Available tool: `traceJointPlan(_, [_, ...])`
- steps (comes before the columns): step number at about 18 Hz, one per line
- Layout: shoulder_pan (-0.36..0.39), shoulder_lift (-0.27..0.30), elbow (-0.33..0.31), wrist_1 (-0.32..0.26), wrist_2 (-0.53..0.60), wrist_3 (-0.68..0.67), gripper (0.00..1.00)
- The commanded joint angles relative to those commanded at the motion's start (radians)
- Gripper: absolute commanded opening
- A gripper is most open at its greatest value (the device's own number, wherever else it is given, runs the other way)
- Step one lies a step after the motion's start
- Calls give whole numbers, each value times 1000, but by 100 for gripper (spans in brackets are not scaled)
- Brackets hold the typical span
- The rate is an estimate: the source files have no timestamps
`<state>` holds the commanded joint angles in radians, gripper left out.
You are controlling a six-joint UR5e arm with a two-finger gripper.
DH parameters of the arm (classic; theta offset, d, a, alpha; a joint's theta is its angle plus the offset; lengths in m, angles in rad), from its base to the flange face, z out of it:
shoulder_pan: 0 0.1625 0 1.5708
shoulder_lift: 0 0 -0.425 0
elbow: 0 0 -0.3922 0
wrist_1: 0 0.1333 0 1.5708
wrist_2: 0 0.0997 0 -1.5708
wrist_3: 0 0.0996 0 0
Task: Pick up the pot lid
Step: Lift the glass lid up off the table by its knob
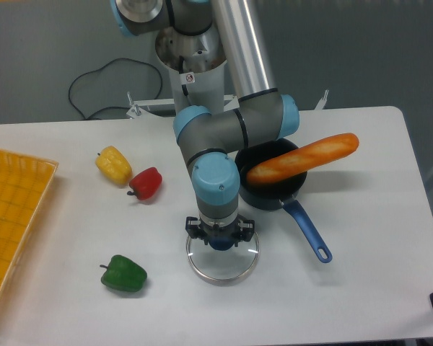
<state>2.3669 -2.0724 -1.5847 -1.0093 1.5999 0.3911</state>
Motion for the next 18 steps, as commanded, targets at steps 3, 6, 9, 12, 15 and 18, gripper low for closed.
traceJointPlan(3, [-8,20,29,-41,-2,3,55])
traceJointPlan(6, [-24,35,58,-63,-14,5,55])
traceJointPlan(9, [-38,37,87,-68,-12,5,55])
traceJointPlan(12, [-40,55,87,-69,-15,40,55])
traceJointPlan(15, [-55,81,87,-95,-23,103,55])
traceJointPlan(18, [-55,109,87,-138,-23,162,55])
